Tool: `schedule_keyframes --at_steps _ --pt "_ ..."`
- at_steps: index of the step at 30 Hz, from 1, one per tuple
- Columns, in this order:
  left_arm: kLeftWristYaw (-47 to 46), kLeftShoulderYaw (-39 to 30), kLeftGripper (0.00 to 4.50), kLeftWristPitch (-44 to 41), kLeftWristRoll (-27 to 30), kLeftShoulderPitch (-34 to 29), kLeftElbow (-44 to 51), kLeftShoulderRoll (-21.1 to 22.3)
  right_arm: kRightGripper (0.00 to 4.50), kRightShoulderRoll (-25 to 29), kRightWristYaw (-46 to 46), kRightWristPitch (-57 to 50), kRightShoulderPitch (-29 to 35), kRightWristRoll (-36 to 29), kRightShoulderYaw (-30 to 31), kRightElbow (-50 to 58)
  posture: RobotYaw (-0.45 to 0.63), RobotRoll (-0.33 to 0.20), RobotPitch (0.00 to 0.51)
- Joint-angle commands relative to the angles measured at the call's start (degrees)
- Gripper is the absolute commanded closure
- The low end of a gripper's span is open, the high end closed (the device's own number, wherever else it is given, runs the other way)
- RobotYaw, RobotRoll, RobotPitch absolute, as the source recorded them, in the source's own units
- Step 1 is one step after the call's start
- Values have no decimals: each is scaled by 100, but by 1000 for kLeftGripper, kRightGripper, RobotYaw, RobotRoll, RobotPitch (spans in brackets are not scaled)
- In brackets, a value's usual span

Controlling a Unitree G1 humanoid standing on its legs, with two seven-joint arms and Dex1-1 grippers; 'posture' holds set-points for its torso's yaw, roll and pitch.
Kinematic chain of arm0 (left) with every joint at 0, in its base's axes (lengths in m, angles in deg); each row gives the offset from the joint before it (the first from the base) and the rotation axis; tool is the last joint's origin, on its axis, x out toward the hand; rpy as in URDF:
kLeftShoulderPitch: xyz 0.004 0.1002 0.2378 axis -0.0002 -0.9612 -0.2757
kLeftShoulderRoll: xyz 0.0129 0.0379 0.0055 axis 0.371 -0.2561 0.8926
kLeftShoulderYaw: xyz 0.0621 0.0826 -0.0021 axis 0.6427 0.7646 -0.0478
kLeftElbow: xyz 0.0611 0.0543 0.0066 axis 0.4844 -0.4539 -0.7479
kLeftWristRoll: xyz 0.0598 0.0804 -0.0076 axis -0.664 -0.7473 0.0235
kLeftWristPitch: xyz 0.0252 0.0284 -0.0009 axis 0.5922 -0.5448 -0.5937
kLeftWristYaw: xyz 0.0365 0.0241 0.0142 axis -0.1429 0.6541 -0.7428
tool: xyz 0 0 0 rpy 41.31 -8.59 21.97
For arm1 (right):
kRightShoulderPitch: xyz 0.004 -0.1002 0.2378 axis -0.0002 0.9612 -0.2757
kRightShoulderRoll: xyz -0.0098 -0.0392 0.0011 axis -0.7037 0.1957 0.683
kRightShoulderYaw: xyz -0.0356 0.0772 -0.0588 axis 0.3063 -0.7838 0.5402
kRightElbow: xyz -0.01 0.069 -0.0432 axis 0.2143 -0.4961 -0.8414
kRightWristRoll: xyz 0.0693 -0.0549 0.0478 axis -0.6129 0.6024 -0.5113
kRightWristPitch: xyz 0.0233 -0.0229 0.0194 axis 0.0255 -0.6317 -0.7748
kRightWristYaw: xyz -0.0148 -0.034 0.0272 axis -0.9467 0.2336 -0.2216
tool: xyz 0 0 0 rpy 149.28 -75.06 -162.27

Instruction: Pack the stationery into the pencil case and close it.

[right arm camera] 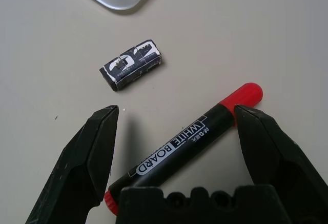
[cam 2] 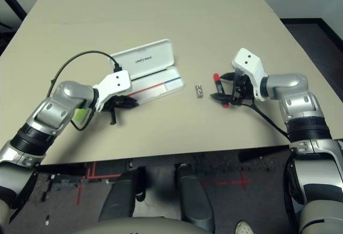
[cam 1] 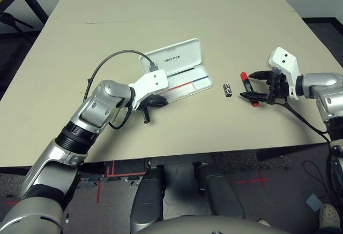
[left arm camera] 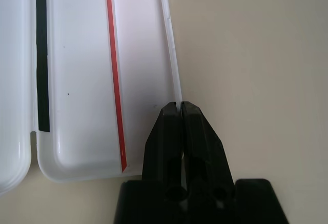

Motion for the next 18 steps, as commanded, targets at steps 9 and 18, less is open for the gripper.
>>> schedule_keyframes --at_steps 9,18 --pt "921 85 4485 982 -64 -377 535 649 0 95 444 -258 195 -123 77 262 -6 0 219" --pt "1097 -17 4485 1062 53 -591 811 686 0 51 480 -211 154 -65 110 199 2 0 217"
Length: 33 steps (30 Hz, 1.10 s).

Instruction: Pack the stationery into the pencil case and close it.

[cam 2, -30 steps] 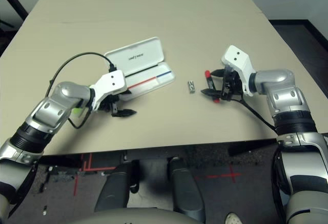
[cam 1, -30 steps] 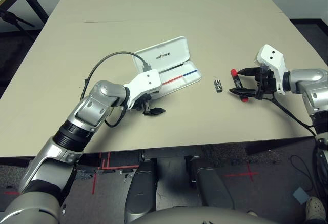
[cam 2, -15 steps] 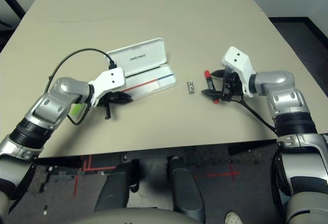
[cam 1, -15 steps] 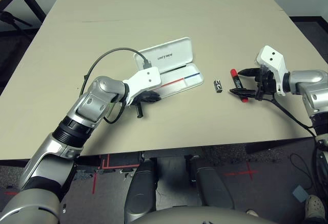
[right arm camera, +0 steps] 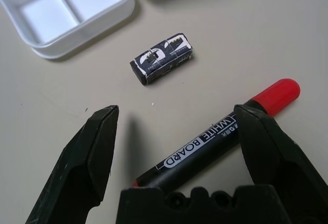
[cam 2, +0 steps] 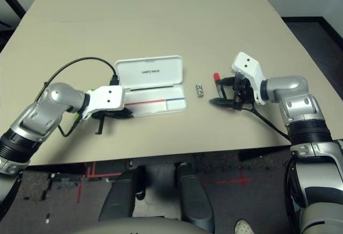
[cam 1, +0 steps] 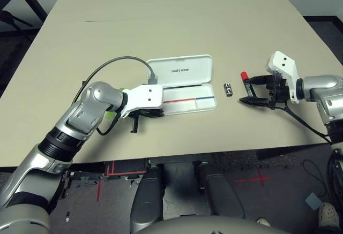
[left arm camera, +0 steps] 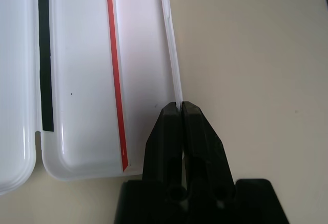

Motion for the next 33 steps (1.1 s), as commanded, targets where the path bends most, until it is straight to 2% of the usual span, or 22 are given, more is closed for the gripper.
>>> schedule_keyframes --at_steps 1,15,19,27,28,33 --pt "62 -54 4485 23 52 -135 198 19 0 10 45 3 12 34 108 -23 3 0 217" --pt "-138 -183 4485 -328 -25 -416 495 20 0 -79 13 163 -113 92 196 -207 20 0 216" --pt "-198 -227 3380 -468 41 -444 627 29 0 -113 -6 209 -137 93 229 -242 22 0 215" --pt "-173 -487 260 -793 237 -604 1256 270 0 -134 -30 251 -145 96 243 -277 28 0 211" --pt "-132 -564 18 -875 321 -632 1390 342 0 -131 -25 262 -161 96 239 -300 28 0 211" --pt "-21 -1006 18 -1019 742 -812 1826 673 0 -77 60 212 -219 36 194 -302 37 0 207"
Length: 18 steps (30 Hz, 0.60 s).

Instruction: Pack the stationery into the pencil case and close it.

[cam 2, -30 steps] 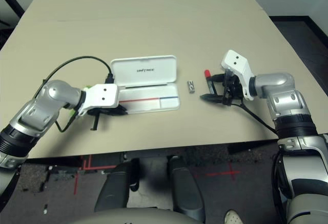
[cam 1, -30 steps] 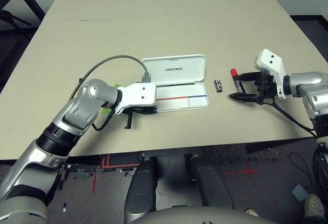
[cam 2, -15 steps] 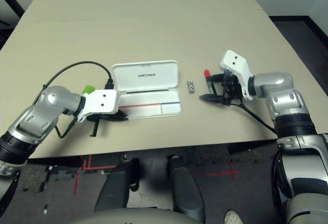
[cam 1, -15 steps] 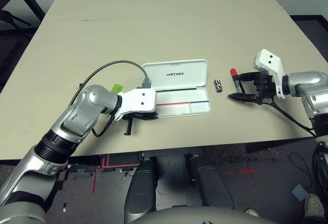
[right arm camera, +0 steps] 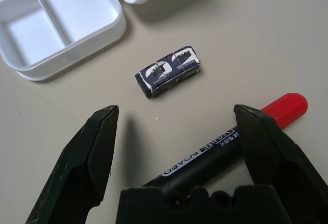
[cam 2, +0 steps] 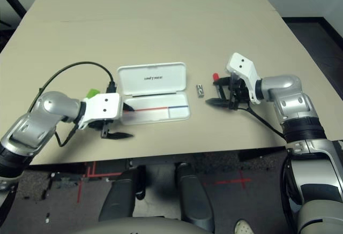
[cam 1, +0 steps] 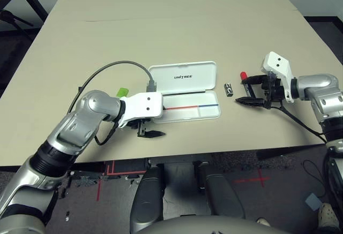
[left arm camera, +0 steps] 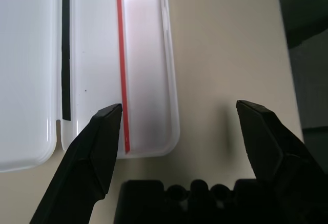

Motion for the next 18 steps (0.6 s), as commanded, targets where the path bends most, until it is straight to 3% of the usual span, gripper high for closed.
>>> schedule_keyframes --at_steps 1,6,11,18 --pt "108 -345 18 -82 355 -152 320 208 0 75 107 -73 -26 -44 -18 -10 37 0 207" --pt "73 -773 18 -180 650 -125 414 439 0 86 -388 -908 10 -362 -416 602 33 0 211" --pt "18 -884 18 -63 658 -130 281 556 0 -10 -1530 -2313 -76 -387 -777 1228 23 0 217" --pt "-7 -826 18 64 611 -136 177 539 0 -199 -2946 -5114 -350 -599 -1226 2332 3 0 225"
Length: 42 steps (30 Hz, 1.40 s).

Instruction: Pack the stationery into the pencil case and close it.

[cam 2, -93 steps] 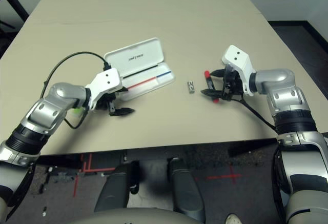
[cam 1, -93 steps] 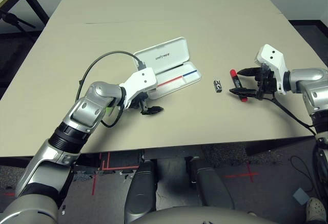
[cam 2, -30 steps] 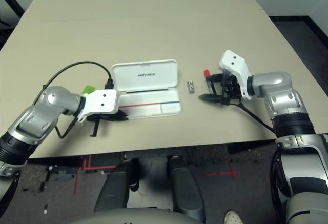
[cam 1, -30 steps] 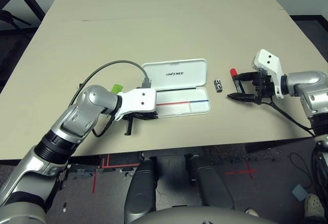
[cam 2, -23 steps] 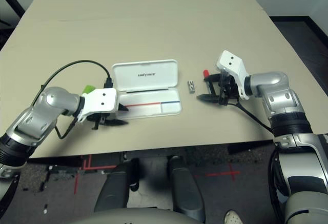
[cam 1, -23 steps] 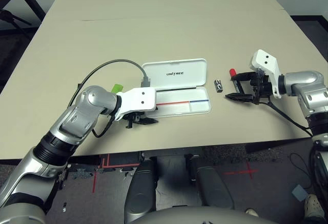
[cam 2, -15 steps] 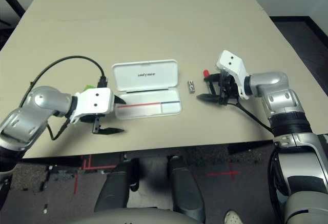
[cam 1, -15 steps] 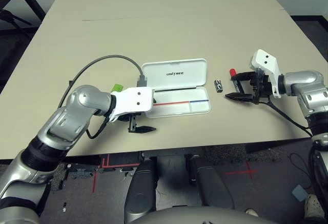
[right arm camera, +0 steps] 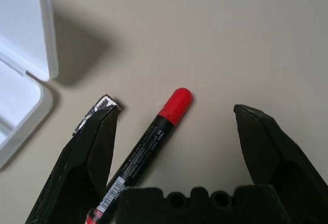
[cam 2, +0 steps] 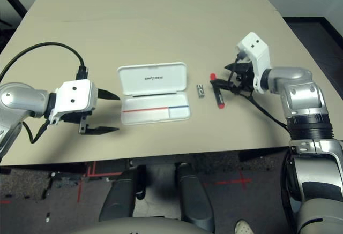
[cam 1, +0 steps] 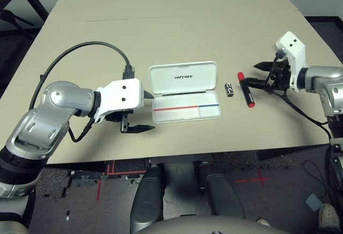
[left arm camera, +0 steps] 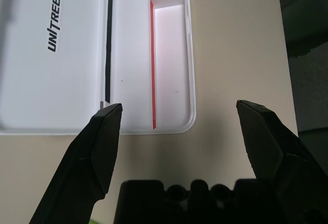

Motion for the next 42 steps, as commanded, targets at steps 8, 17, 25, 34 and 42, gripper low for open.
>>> schedule_keyframes --at_steps 8,17,25,34,42 --pt "-35 228 18 302 -79 51 -247 -74 0 -321 -1722 -3195 -729 -67 -679 556 1 0 233" --pt "-151 337 18 245 -84 74 -144 -158 0 -861 -2111 -3968 -681 -301 -754 899 16 0 233" --pt "-294 336 18 104 -42 13 61 -145 0 -1035 -2227 -3677 -400 -414 -383 800 46 0 232" --pt "-384 278 18 -73 11 -32 272 -101 0 -1173 -2476 -3035 -92 -298 -104 447 70 0 232" --pt "-446 270 18 -128 36 -29 339 -124 0 -1214 -2586 -2772 -98 -299 -94 93 76 0 228"
